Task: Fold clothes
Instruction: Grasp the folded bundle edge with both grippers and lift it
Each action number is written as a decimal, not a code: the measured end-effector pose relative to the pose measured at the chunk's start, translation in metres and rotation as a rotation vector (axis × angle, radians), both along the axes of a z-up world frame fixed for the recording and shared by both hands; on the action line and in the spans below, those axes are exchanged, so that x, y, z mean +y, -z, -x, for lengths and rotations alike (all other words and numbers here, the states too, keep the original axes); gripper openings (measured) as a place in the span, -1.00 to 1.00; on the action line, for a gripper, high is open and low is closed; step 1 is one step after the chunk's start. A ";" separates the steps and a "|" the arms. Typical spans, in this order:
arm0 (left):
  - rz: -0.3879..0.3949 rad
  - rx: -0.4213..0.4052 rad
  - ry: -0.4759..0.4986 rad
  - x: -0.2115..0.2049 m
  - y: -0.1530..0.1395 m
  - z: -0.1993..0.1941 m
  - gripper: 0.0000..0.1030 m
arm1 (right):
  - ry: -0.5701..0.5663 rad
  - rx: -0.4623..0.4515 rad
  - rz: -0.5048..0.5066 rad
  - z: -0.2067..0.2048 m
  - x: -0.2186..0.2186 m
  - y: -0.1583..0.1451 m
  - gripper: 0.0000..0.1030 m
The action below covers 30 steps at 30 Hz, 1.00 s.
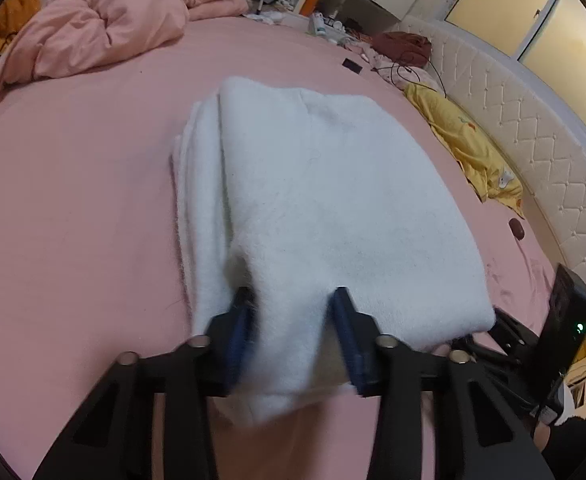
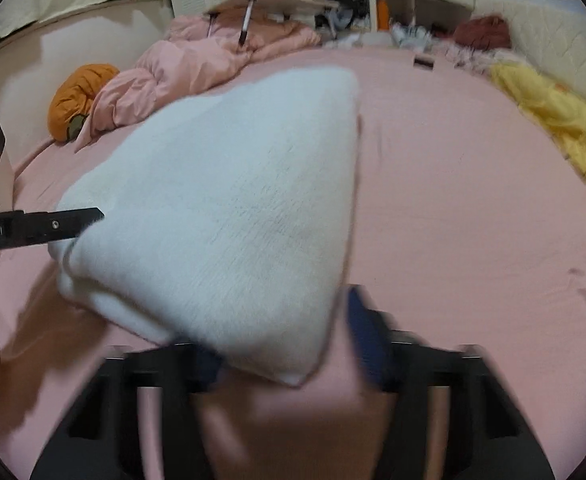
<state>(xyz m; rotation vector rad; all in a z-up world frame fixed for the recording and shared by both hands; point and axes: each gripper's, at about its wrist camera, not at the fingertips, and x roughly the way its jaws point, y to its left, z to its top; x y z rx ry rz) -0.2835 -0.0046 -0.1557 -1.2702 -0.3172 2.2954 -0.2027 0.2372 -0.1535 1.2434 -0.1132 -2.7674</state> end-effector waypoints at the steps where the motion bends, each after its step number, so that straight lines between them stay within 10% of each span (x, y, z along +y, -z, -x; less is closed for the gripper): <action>1: -0.084 -0.015 -0.002 -0.007 -0.004 -0.001 -0.77 | -0.001 -0.007 -0.001 0.002 0.000 0.000 -0.45; 4: -0.301 -0.007 -0.014 -0.026 -0.018 -0.009 -0.77 | 0.014 0.036 0.025 -0.006 0.008 -0.018 -0.53; 7: -0.302 0.048 -0.062 -0.038 -0.021 -0.025 -0.77 | 0.024 0.088 0.010 -0.016 0.010 -0.028 -0.55; 12: -0.373 -0.118 -0.149 -0.059 0.035 -0.023 -0.77 | -0.009 0.013 -0.057 -0.010 -0.001 0.002 -0.57; 19: -0.404 -0.072 -0.128 -0.059 -0.002 -0.017 0.32 | -0.035 -0.001 -0.023 -0.012 0.006 -0.002 -0.43; 30: -0.441 -0.140 -0.095 -0.044 0.002 0.051 0.15 | -0.017 0.018 -0.044 -0.015 -0.001 -0.010 -0.33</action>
